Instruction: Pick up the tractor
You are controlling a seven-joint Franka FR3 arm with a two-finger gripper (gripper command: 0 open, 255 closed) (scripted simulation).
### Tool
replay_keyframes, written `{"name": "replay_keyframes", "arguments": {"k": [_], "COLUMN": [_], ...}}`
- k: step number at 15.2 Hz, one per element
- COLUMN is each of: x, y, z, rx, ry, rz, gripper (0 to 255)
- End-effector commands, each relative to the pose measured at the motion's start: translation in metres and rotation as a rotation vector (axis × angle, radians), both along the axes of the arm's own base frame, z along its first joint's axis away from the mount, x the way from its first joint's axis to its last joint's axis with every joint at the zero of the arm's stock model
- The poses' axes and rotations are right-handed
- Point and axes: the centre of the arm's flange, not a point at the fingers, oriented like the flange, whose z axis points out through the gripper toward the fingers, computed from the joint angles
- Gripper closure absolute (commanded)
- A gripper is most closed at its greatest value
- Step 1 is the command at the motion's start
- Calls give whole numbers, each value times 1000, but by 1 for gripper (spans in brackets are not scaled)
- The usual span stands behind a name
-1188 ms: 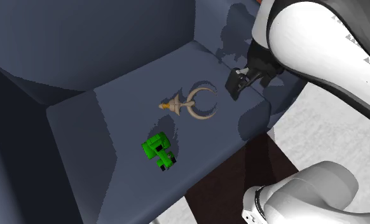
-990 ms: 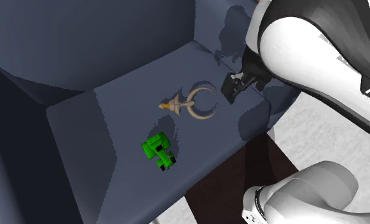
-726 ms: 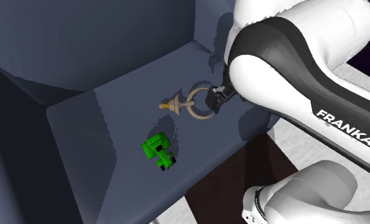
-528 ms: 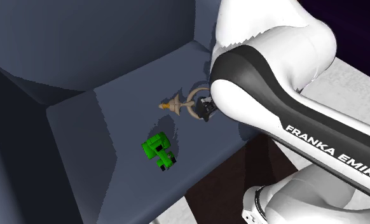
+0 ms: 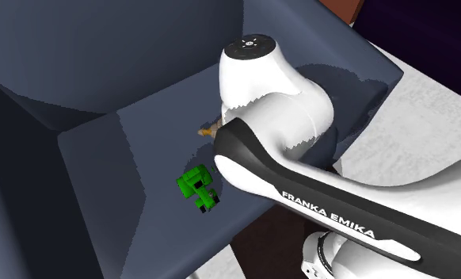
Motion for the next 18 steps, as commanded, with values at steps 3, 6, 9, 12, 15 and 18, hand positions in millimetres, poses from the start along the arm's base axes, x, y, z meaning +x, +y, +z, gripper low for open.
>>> {"name": "replay_keyframes", "arguments": {"k": [3,6,9,12,15,18], "x": [5,9,12,13,13,13], "y": [34,61,89,96,96,96], "z": [-38,-66,-94,-112,-128,-142], "rx": [9,15,21,23,23,23], "ry": [11,20,30,32,32,32], "rz": [10,18,27,29,29,29], "gripper": [0,0,0,0,0,0]}}
